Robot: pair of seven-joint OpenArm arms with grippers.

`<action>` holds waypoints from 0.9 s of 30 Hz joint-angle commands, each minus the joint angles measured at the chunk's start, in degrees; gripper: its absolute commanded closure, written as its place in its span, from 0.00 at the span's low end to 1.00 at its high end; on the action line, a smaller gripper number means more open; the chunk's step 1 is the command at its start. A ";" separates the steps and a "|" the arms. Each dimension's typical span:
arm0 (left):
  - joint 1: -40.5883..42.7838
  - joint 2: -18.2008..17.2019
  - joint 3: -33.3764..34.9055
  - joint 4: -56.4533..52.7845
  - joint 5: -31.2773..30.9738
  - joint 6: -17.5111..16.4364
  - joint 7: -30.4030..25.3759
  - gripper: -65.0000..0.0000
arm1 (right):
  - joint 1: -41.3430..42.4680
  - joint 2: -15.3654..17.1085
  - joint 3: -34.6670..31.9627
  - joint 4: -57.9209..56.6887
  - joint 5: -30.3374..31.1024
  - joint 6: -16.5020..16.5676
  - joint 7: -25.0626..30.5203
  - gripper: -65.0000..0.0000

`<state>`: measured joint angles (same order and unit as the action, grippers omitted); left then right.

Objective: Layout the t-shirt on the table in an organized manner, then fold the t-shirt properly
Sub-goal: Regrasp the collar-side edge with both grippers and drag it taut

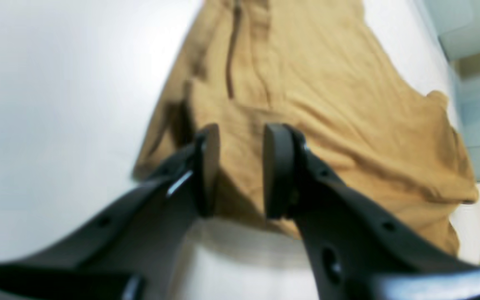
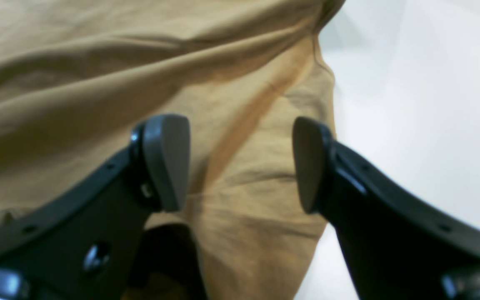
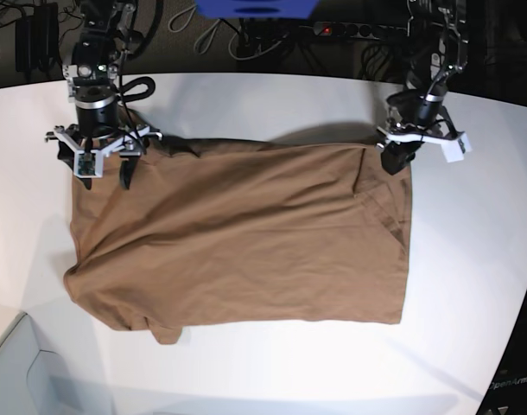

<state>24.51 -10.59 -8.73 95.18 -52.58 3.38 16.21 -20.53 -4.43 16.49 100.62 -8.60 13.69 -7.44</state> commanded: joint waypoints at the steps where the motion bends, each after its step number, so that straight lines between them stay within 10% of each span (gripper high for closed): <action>1: -0.29 -0.27 0.34 0.25 -0.39 -0.43 0.54 0.72 | -0.17 0.25 0.08 1.14 0.38 -0.11 1.60 0.39; 27: 0.94 2.28 -10.48 6.49 -0.65 -0.34 4.85 0.72 | -2.98 0.43 -0.10 1.14 0.38 -0.02 2.04 0.39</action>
<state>25.45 -7.97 -19.03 100.82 -52.62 3.51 21.91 -23.53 -4.27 16.32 100.62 -8.60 13.72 -7.22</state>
